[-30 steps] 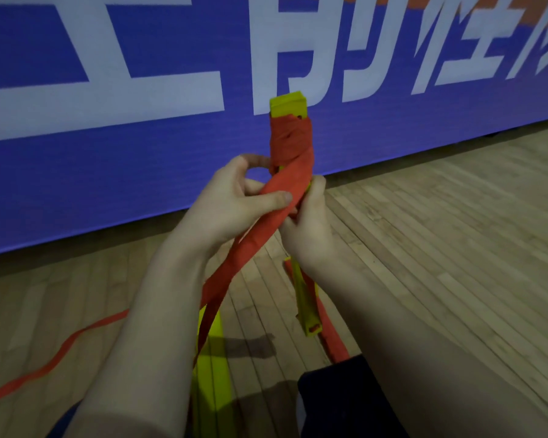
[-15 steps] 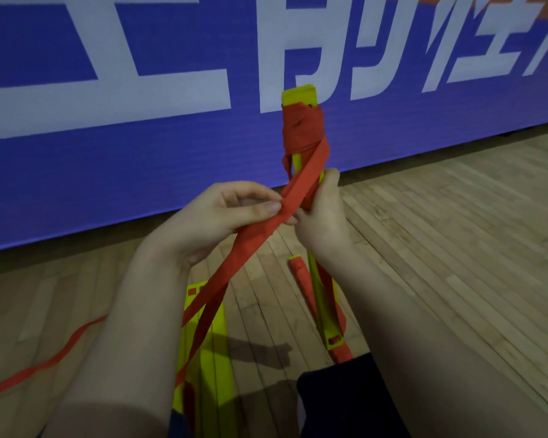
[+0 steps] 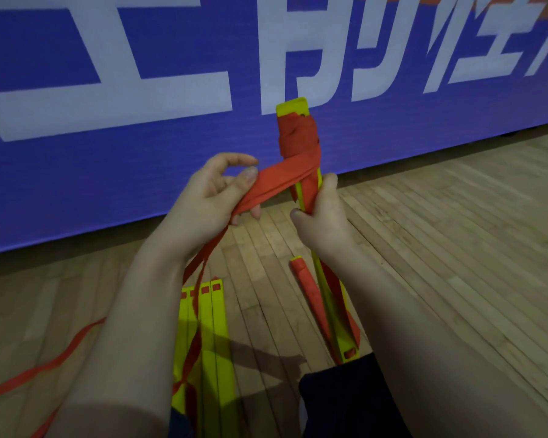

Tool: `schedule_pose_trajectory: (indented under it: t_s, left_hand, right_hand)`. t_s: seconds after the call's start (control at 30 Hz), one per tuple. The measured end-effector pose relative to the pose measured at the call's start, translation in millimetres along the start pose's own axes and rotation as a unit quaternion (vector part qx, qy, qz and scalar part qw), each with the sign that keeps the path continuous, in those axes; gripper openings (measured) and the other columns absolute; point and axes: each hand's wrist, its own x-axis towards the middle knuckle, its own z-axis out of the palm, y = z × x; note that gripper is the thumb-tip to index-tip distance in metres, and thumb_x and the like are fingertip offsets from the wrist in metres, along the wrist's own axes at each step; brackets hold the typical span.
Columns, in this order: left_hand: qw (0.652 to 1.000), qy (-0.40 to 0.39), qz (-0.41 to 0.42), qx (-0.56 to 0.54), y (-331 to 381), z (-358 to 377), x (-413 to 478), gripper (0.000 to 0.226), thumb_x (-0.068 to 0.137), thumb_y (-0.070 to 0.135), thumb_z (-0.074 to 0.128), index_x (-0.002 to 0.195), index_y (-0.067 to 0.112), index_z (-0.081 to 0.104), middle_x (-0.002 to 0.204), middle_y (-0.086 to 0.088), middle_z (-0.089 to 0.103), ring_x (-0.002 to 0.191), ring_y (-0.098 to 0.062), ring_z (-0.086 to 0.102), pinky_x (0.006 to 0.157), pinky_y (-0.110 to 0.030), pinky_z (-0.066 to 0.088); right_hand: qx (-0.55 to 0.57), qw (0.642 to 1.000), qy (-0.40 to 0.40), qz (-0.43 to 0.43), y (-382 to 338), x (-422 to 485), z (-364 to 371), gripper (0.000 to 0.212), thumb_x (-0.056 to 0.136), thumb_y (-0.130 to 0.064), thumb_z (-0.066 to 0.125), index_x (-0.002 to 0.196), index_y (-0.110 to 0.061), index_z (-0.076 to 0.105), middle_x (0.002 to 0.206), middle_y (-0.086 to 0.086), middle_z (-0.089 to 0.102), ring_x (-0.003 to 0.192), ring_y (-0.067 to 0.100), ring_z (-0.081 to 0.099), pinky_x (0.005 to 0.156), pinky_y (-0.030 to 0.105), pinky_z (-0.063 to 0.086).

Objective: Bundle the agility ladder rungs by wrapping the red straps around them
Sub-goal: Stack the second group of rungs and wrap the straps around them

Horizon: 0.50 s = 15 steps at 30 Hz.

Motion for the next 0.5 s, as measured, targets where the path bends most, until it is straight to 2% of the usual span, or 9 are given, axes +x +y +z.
schedule_pose_trajectory:
  t_s: [0.07,0.13,0.23,0.37,0.43,0.5]
  left_hand:
    - [1.000,-0.003,-0.018,0.026,4,2,-1,0.030,0.078,0.044,0.061,0.096,0.020,0.057,0.051,-0.002,0.064,0.038,-0.007,0.044,0.040,-0.015,0.035]
    - [0.998,0.006,-0.025,0.058,5,1,-2,0.031,0.072,0.045,0.068,0.084,0.017,0.062,0.051,-0.004,0.065,0.041,-0.013,0.045,0.039,-0.018,0.035]
    - [0.997,0.021,-0.008,0.079,7,-3,-2,0.023,0.083,0.033,0.069,0.072,0.014,0.062,0.054,-0.004,0.067,0.043,-0.019,0.047,0.039,-0.019,0.037]
    - [0.994,-0.032,0.026,0.100,15,-2,-6,0.026,0.092,0.027,0.061,0.070,0.012,0.064,0.058,-0.005,0.069,0.036,-0.009,0.045,0.042,-0.015,0.037]
    - [0.994,-0.041,0.031,0.094,14,-4,-6,0.025,0.092,0.028,0.059,0.073,0.014,0.067,0.062,-0.004,0.071,0.040,-0.008,0.050,0.047,-0.014,0.040]
    - [0.994,-0.017,0.041,0.104,8,-6,-2,0.024,0.092,0.032,0.058,0.076,0.018,0.069,0.067,-0.004,0.070,0.050,-0.006,0.056,0.054,-0.016,0.043]
  right_hand:
    - [-0.003,1.000,-0.008,0.001,0,-1,0,0.035,0.077,-0.002,0.058,0.097,-0.012,0.031,0.090,0.012,0.050,0.084,0.037,0.057,0.063,0.037,0.040]
    - [-0.009,1.000,-0.015,0.003,0,-1,1,0.035,0.077,-0.003,0.058,0.097,-0.013,0.031,0.089,0.012,0.050,0.084,0.037,0.057,0.064,0.038,0.042]
    - [-0.023,1.000,-0.015,-0.005,1,-1,2,0.035,0.076,-0.002,0.058,0.095,-0.013,0.030,0.087,0.010,0.047,0.081,0.035,0.054,0.062,0.036,0.039]
    - [-0.042,0.999,-0.018,-0.014,1,-1,1,0.036,0.075,-0.002,0.057,0.095,-0.013,0.030,0.090,0.014,0.051,0.085,0.039,0.057,0.063,0.038,0.041]
    - [-0.037,0.999,-0.020,-0.014,0,-1,0,0.035,0.075,-0.002,0.057,0.095,-0.012,0.031,0.088,0.013,0.051,0.082,0.036,0.055,0.062,0.035,0.038]
    - [-0.008,1.000,-0.025,0.002,-3,-1,-3,0.033,0.076,-0.002,0.058,0.095,-0.011,0.032,0.081,0.005,0.047,0.075,0.029,0.053,0.060,0.033,0.037]
